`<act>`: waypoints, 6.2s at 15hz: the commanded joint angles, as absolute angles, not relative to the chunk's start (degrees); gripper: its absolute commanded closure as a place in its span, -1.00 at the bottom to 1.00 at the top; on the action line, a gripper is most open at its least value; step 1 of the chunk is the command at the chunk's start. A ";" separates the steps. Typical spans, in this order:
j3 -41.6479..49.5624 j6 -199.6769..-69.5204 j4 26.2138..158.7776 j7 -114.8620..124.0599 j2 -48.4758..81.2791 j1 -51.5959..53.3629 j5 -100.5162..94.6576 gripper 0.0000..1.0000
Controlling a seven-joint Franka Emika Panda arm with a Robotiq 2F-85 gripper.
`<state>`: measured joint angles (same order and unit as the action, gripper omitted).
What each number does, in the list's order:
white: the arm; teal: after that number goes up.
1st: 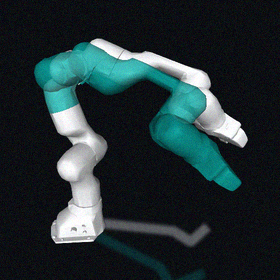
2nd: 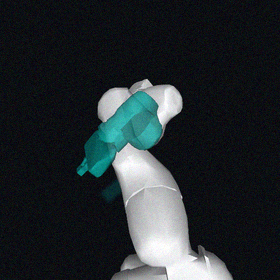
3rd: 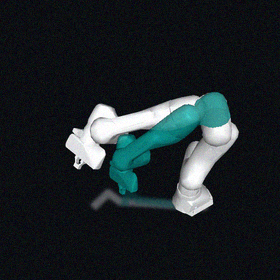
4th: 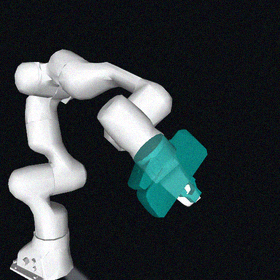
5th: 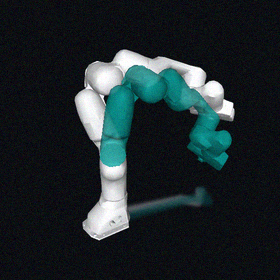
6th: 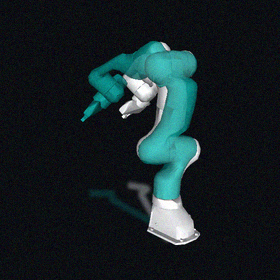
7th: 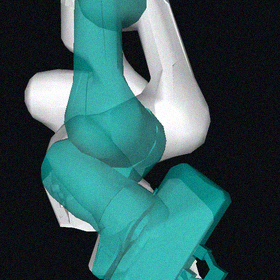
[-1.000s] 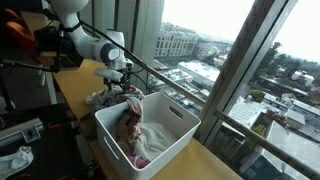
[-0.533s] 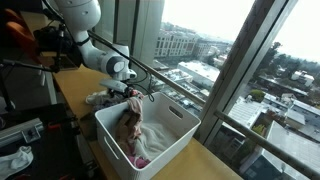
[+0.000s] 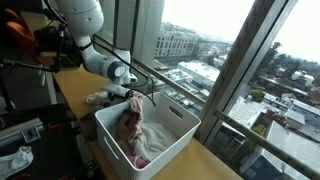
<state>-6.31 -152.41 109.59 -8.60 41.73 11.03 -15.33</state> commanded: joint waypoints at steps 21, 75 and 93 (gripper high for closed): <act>-4.15 -151.38 114.97 -7.51 33.95 12.70 -16.59 1.00; 0.52 -119.07 113.58 -8.11 -15.80 -3.62 -25.83 1.00; 1.41 -137.96 131.35 -5.83 -5.25 -3.45 -26.54 1.00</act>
